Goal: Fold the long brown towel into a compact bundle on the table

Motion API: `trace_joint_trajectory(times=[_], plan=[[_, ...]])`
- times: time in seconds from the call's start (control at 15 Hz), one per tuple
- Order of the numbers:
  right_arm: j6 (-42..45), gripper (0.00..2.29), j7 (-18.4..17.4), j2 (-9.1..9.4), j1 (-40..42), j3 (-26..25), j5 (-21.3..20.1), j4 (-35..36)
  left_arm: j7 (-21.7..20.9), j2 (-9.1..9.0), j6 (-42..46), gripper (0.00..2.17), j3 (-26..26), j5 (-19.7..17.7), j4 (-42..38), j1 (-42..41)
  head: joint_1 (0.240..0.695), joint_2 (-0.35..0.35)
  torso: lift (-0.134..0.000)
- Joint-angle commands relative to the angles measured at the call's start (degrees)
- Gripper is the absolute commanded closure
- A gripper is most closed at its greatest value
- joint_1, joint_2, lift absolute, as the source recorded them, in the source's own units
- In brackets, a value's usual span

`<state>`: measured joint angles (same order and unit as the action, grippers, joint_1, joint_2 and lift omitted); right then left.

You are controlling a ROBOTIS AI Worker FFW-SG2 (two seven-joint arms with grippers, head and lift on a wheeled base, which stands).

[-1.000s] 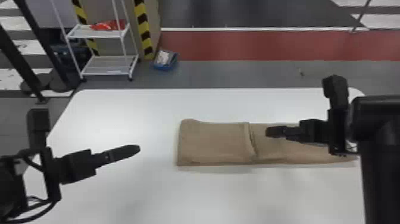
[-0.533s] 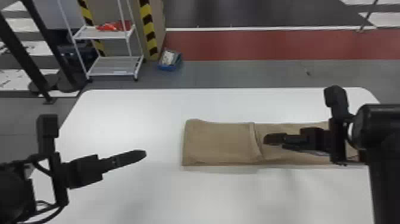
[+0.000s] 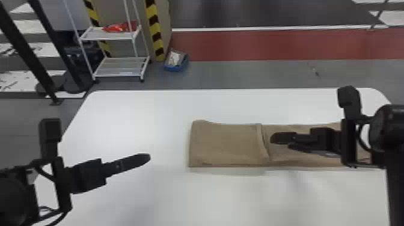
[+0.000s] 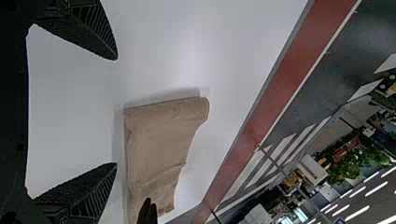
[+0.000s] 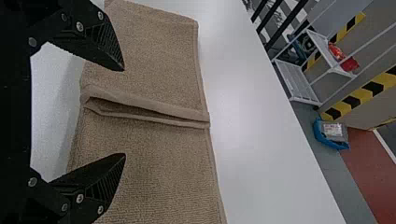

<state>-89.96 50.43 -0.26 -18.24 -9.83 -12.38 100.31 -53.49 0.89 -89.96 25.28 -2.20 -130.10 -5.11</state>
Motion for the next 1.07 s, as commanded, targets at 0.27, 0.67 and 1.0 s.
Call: trace_joint_trajectory(times=[0.27, 0.67, 1.0], plan=[[1.2, 0.27, 0.4, 0.31, 0.0, -1.3, 2.7, -3.7, 0.0, -0.01, -0.1, 0.08, 0.4, -0.1, -0.2, -1.1, 0.695, 0.080, -0.125], [7.9, 0.27, -0.6, 0.31, -0.7, -2.3, 4.6, -6.1, 0.0, -0.01, -0.1, 0.08, 0.2, -0.1, 0.0, -1.1, 0.695, 0.082, -0.125], [13.5, 0.24, -4.5, 0.31, -0.7, 1.0, 6.9, -7.4, 0.4, -0.01, -0.1, 0.08, -0.1, 0.0, 0.7, -1.1, 0.695, 0.086, -0.125]])
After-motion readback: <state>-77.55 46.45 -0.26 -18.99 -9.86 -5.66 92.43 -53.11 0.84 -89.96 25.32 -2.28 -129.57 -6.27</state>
